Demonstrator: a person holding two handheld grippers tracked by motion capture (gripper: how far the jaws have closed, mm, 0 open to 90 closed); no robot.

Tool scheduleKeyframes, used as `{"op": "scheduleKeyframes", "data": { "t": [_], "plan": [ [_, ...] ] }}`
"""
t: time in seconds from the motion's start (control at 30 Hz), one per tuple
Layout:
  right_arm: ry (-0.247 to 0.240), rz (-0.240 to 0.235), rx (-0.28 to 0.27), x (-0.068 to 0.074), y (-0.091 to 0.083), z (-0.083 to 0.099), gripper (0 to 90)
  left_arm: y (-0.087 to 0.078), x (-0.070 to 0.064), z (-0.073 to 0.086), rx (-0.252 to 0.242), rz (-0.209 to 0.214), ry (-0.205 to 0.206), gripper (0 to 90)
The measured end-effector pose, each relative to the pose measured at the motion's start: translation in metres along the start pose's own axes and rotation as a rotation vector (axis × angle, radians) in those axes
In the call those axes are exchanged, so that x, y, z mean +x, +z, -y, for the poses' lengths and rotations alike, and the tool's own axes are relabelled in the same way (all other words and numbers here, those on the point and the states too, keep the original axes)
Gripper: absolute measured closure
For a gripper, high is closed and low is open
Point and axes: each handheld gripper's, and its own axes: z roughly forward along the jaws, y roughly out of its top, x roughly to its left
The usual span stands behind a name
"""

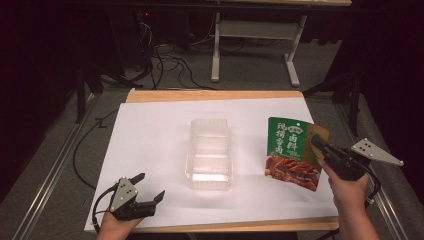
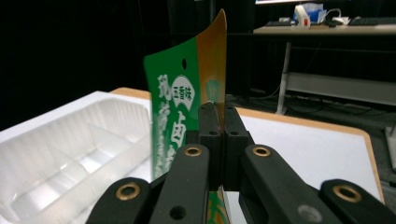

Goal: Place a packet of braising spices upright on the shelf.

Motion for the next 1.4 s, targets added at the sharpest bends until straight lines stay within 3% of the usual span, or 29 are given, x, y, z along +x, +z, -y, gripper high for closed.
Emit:
{"op": "scheduleKeyframes", "data": {
  "t": [0.43,0.63,0.97,1.4],
  "plan": [
    [-0.008,0.019,-0.064,0.005,-0.003,-0.007,90.0,0.001,0.0,0.0,0.002,-0.001,0.0,14.6],
    [0.019,0.013,-0.082,0.0,-0.005,-0.007,90.0,0.001,0.0,0.0,0.001,-0.004,0.004,14.6],
    [0.016,-0.006,-0.097,0.004,-0.005,-0.009,90.0,0.001,-0.001,0.0,0.004,-0.005,0.007,14.6],
    [0.014,-0.051,-0.12,0.022,0.009,-0.017,90.0,0.0,0.0,0.0,-0.002,-0.014,0.005,14.0]
  ]
}}
